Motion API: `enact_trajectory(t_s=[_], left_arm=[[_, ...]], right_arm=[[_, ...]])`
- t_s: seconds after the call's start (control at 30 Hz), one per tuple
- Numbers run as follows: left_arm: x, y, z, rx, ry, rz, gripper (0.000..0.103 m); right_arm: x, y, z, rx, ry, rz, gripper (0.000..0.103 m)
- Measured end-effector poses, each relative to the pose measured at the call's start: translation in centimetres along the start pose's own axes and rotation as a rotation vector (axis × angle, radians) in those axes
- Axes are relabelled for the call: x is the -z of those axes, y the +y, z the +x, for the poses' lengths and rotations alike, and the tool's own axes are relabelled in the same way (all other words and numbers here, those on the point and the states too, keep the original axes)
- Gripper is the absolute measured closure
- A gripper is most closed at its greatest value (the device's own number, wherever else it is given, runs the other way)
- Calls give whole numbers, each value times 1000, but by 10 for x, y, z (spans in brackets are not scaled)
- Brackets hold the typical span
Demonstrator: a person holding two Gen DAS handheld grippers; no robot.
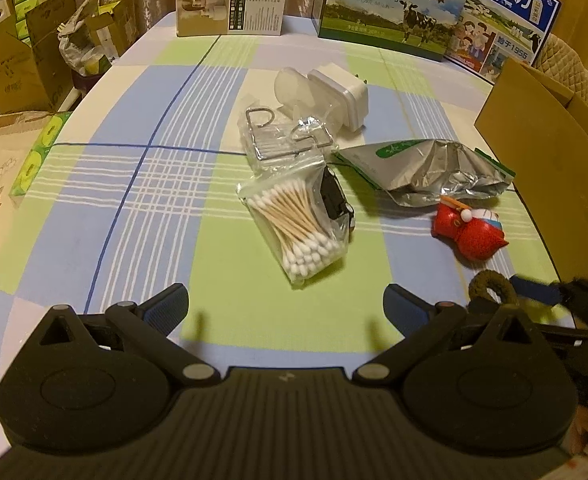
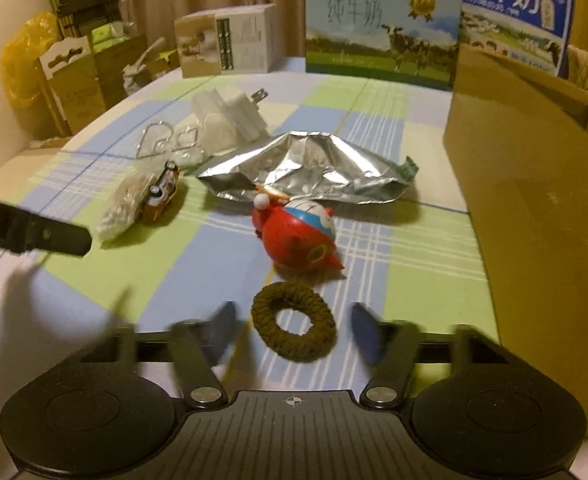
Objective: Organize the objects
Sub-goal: 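Grasp the brown rope ring with the right gripper while the left gripper grasps the cotton swab bag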
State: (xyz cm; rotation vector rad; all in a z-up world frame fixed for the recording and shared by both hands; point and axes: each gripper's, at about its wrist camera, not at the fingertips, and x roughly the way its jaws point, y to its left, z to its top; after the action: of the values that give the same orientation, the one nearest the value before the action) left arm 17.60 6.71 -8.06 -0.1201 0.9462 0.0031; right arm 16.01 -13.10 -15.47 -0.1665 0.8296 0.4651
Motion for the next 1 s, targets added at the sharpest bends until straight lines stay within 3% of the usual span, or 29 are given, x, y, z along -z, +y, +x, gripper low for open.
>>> enact_trajectory(t_s=[0.1,0.2,0.37,0.5,0.53,0.6,0.7,1.0], left_arm=[[-6,-2,6,-2,-12,3,1],[-15,-6,15,-3,-34,14,2],[-34,-5,34,19,-29,-26,20],[-42,0,47,27,-16,-35,40],[-43,1,50,28,-10,-31,52],[-40,1,54,0,19,-2,66],[-33,4,52,-2,30,11,78],[15,-20,6,85,98,87,81]], right_arm=[[0,-1,-2,-6,0,14,87],[0,-3,-4,-11,4,32,88],[1,-6,-10,-12,4,51,88],[2,-8,-13,-10,7,59,88],[2,-8,-13,-11,9,61,88],[2,-9,-15,-13,8,63,88],[3,-8,-19,-14,6,65,88],[14,-7,-43,-32,12,118,88]])
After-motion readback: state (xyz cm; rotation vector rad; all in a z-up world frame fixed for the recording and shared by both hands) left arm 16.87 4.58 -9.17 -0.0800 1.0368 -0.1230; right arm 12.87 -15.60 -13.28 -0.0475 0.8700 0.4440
